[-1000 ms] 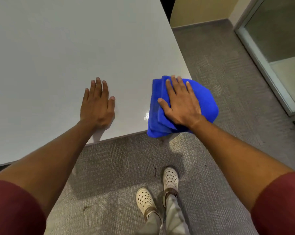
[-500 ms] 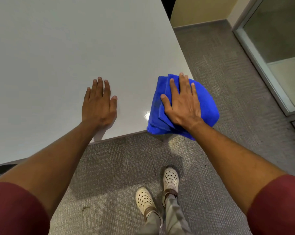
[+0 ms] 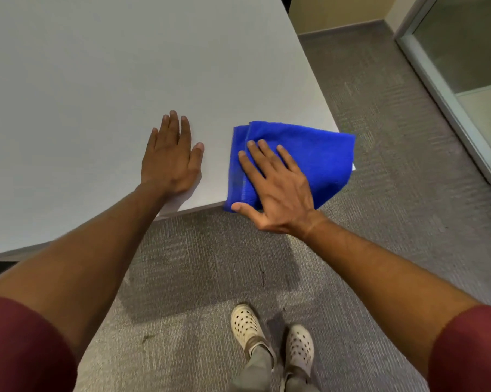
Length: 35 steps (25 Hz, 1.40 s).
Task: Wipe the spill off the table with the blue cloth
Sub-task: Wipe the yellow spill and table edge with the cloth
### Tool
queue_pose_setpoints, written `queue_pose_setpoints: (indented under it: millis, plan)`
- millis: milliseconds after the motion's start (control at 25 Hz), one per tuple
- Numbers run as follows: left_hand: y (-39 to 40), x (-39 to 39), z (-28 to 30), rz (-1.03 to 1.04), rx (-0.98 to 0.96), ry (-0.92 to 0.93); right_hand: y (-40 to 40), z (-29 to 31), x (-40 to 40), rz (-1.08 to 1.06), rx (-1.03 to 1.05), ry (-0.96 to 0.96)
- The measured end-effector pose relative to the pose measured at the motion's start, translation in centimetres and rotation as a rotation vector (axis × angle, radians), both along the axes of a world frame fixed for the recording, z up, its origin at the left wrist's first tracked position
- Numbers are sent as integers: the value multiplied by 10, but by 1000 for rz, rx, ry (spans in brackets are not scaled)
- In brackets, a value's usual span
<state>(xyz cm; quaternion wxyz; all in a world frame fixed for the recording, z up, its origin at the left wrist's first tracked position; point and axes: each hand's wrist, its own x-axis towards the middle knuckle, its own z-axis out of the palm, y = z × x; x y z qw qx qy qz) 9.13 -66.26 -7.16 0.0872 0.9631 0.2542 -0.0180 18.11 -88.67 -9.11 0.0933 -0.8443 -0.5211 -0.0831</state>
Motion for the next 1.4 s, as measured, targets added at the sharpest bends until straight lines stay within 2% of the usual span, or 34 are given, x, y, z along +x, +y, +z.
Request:
queue_pose_setpoints:
  millis: [240, 480, 640, 800, 1040, 1400]
  plan:
    - [-11, -5, 1, 4, 6, 23, -20, 2, 26, 174, -51, -109]
    - [-26, -11, -2, 34, 39, 20, -22, 1, 22, 71, -42, -90]
    - [-26, -9, -4, 37, 54, 10, 2, -9, 1, 125, 41, -131]
    - [-25, -10, -3, 25, 65, 26, -13, -12, 23, 232, 58, -187]
    - [-26, -10, -2, 30, 84, 52, -33, -7, 38, 133, 3, -177]
    - [-32, -11, 3, 42, 67, 47, -9, -5, 17, 213, -5, -135]
